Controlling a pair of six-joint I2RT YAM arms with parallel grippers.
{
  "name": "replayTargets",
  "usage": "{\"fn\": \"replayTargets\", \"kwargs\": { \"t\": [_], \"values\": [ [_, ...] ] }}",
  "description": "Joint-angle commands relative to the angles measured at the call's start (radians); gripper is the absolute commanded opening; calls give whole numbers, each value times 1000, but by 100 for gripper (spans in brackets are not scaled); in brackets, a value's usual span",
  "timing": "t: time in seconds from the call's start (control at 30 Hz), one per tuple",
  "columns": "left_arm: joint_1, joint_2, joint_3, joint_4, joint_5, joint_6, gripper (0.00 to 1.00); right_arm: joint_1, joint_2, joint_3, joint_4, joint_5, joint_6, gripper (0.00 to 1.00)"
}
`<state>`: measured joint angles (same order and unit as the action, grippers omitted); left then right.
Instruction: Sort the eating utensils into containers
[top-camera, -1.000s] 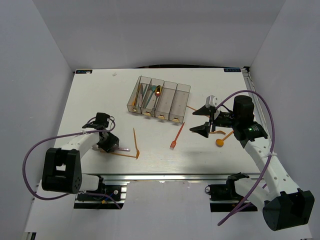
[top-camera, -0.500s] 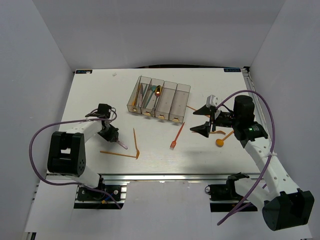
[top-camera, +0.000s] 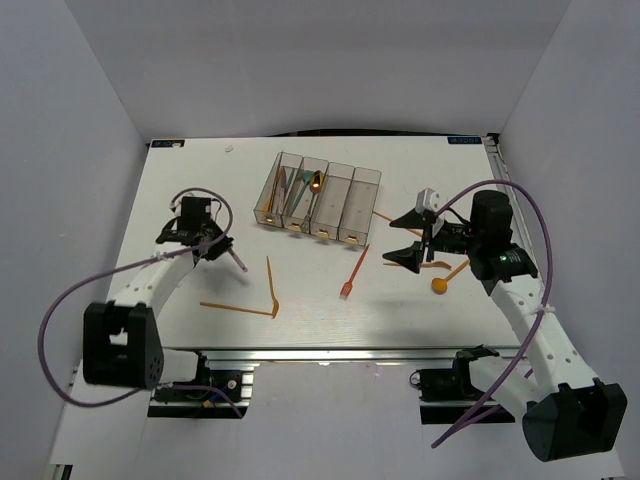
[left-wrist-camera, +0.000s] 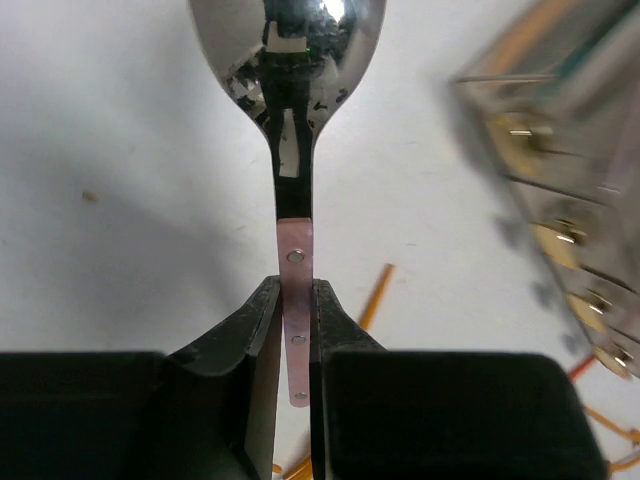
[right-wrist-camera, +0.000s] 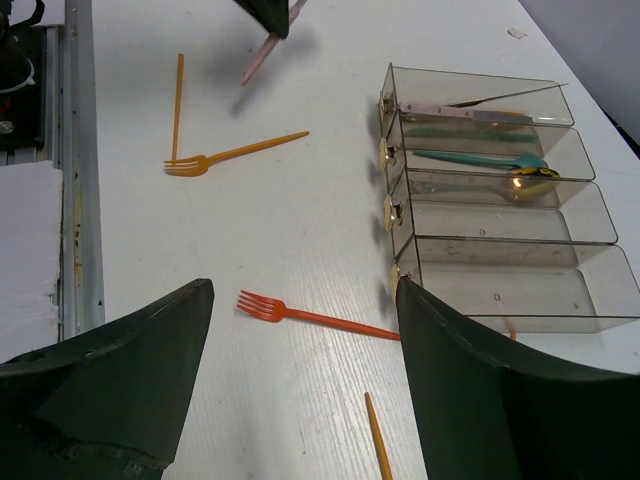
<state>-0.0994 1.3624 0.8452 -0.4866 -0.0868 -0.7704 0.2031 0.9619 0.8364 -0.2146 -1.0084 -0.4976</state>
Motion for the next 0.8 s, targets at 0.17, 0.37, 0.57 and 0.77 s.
{"fn": "replayTargets", "kwargs": {
  "t": [0.17, 0.37, 0.57, 0.77],
  "values": [
    [-20, -220, -32, 453, 502, 442, 0, -33, -22, 13, 27, -9, -9, 80],
    [-209, 78, 283, 396, 599, 660, 0, -56, 0, 4, 34, -1, -6, 80],
    [-246, 337, 527, 346, 490, 734, 0, -94, -8, -16, 67, -9, 22, 80],
    [-253, 510, 662, 321, 429, 802, 0, -123, -2, -23, 76, -15, 24, 80]
  ]
}}
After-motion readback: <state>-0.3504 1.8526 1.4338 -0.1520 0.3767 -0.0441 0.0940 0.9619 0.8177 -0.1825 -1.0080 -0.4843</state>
